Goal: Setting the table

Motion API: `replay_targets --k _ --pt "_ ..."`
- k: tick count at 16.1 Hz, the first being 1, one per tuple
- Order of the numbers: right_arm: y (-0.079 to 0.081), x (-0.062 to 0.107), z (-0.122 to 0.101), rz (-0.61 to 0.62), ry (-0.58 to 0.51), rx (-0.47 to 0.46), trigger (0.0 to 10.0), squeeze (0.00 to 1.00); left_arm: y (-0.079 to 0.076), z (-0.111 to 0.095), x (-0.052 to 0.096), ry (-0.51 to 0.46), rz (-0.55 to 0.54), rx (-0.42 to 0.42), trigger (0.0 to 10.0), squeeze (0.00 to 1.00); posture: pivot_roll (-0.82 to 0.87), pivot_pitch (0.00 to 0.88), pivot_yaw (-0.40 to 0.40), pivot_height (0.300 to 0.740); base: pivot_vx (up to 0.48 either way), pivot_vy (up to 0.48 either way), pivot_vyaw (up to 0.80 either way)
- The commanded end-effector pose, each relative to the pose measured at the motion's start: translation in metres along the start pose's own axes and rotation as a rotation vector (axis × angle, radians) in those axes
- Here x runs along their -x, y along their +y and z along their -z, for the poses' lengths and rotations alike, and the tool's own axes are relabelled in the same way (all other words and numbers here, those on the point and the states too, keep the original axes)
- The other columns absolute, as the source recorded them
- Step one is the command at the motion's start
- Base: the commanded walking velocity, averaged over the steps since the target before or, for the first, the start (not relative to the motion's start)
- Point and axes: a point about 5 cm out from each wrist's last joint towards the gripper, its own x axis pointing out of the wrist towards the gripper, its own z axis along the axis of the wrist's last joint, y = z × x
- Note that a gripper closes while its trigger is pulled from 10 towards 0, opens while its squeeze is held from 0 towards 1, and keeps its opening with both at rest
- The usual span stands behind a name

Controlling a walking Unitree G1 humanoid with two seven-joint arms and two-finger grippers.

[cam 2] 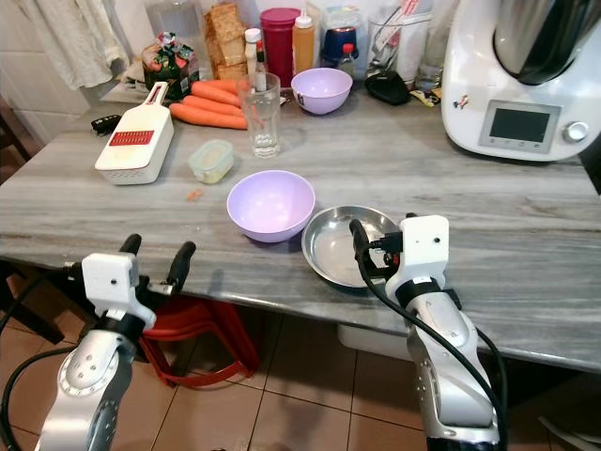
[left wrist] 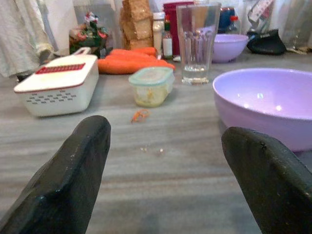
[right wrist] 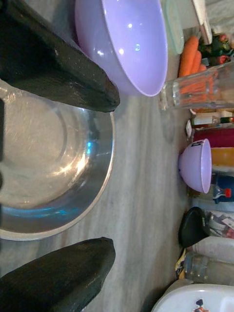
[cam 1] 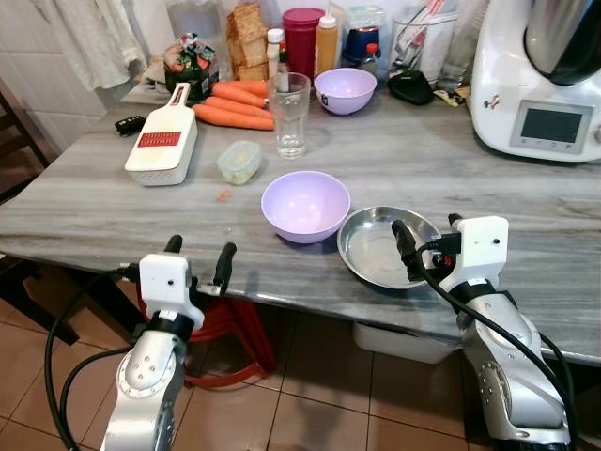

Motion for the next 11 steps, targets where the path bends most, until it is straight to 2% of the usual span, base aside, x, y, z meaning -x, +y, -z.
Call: replay_targets --k 1,3,5,8,11 --pt "0.0023 0.0025 -0.0071 0.002 -0.047 -0.020 10.0 0.00 0.0019 0.0050 0.0003 0.029 -0.022 -0.021 10.0 0.00 -0.07 0.060 0.036 0.740 0.000 0.000 0.00" --pt "0.0062 0.0013 -0.0123 -0.007 -0.090 -0.037 10.0 0.00 0.0001 0.0051 -0.0029 0.028 -0.040 -0.038 10.0 0.00 -0.07 0.061 0.038 0.740 0.000 0.000 0.00" --pt "0.0055 -0.0002 -0.0110 0.002 -0.071 -0.054 10.0 0.00 0.0012 0.0057 -0.0052 0.035 -0.066 -0.053 10.0 0.00 -0.07 0.065 0.040 0.740 0.000 0.000 0.00" --pt "0.0059 -0.0009 -0.0115 -0.001 -0.076 -0.054 10.0 0.00 0.0013 0.0063 -0.0056 0.039 -0.078 -0.068 10.0 0.00 -0.07 0.065 0.040 0.740 0.000 0.000 -0.80" --pt "0.0067 -0.0017 -0.0132 -0.009 -0.094 -0.050 10.0 0.00 0.0010 0.0070 -0.0074 0.041 -0.085 -0.075 10.0 0.00 -0.07 0.069 0.042 0.740 -0.082 0.000 0.00"
